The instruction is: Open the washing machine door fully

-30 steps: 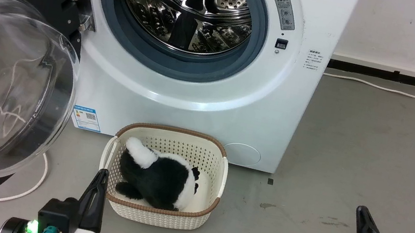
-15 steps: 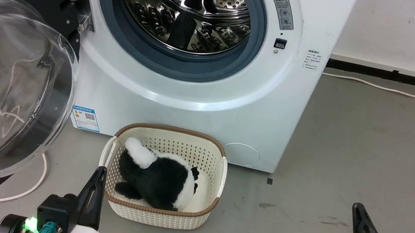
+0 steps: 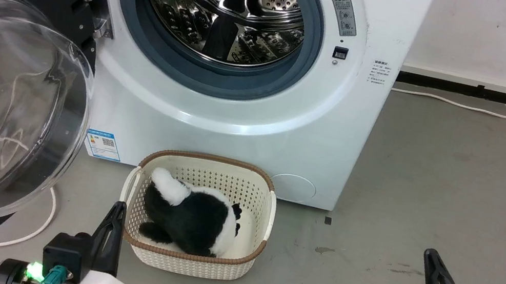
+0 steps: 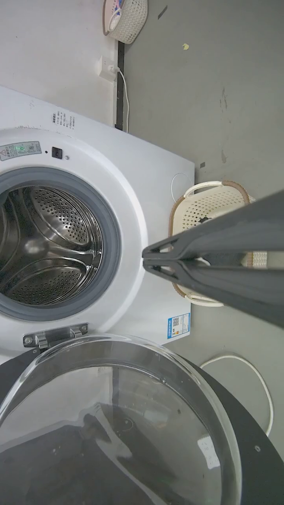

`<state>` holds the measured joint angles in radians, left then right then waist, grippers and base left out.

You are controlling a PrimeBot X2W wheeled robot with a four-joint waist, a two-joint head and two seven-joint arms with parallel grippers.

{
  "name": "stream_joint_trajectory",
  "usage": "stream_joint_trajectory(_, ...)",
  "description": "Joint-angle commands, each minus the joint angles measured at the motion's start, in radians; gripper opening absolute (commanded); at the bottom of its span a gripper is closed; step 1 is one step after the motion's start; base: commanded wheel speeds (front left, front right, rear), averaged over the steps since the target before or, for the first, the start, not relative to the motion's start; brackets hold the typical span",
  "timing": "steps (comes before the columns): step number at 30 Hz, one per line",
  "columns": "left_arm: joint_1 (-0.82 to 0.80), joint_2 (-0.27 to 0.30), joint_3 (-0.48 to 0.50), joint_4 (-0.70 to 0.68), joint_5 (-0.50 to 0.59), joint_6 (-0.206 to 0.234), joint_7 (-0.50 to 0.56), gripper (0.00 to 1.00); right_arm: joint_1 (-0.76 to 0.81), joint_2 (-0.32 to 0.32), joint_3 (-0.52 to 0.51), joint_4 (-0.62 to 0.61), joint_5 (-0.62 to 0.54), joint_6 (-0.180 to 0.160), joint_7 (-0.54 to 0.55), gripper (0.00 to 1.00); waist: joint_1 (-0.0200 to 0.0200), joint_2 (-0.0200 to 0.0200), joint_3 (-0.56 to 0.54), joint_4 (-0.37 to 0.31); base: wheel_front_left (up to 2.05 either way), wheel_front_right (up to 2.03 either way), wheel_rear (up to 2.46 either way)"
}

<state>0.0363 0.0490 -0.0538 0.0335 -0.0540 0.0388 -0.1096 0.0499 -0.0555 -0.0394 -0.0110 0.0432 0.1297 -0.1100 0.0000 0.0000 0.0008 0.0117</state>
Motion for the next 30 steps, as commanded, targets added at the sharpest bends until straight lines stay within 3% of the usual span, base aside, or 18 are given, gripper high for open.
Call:
stream_joint_trajectory(1, -0.015, 0.001, 0.003, -0.005, 0.010, -0.007, 0.005, 0.00, -0.019, 0.003, 0.004, 0.002, -0.007, 0.001, 0.005, 0.00, 0.0000, 0.0000, 0.000, 0.000, 0.00, 0.00, 0.00)
stream_joint_trajectory(30, -0.026, 0.001, 0.031, -0.021, 0.034, -0.025, 0.062, 0.00, -0.036, 0.004, 0.023, 0.007, -0.027, 0.001, 0.062, 0.00, 0.0000, 0.0000, 0.000, -0.007, 0.00, 0.00, 0.00)
